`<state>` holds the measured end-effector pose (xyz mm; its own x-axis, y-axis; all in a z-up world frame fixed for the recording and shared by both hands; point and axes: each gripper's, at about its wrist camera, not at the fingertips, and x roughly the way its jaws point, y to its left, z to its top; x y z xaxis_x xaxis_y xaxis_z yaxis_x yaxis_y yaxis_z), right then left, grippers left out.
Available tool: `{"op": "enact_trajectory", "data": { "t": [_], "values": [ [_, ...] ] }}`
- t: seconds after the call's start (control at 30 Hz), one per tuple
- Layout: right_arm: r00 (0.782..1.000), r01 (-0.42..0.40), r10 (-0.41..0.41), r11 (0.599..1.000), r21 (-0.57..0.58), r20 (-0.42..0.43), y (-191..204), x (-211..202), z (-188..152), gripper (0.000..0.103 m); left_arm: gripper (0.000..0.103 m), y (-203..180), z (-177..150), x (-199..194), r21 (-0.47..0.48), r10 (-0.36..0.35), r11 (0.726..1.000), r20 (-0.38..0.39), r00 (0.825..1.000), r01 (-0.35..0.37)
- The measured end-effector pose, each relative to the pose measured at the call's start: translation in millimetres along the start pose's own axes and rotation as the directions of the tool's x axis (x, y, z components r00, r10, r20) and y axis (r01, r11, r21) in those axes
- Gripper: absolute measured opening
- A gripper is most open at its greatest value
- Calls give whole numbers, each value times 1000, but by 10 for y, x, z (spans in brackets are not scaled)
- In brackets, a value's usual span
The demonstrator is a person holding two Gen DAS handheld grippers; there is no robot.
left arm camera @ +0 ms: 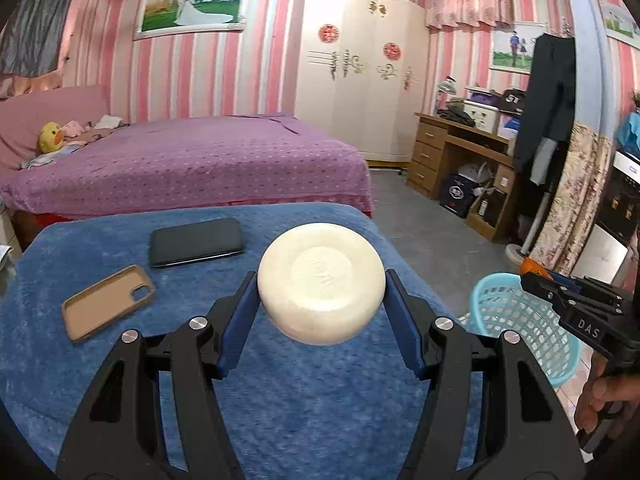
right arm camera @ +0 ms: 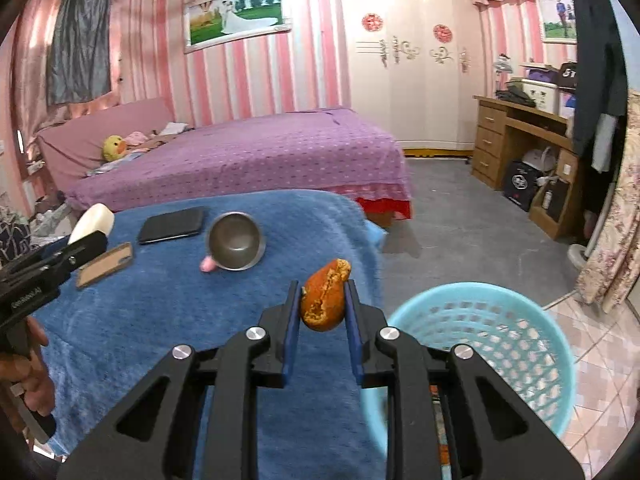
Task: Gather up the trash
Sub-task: 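Carry the white disc with the left tool while the right tool carries the orange piece to the wastebasket, then open the left tool to drop the white disc while the right tool drops the orange piece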
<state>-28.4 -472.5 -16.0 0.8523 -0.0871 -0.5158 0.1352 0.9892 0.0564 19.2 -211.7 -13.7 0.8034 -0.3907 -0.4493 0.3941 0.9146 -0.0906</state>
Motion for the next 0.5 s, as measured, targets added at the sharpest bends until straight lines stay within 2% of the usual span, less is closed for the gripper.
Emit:
{"op": "enact_trajectory", "data": {
  "t": [0.5],
  "values": [
    [997,75,-76,993,92,1,-685,-88,-102,22,61,-561,-31,153,42,-85,995,-10,996,85]
  ]
}}
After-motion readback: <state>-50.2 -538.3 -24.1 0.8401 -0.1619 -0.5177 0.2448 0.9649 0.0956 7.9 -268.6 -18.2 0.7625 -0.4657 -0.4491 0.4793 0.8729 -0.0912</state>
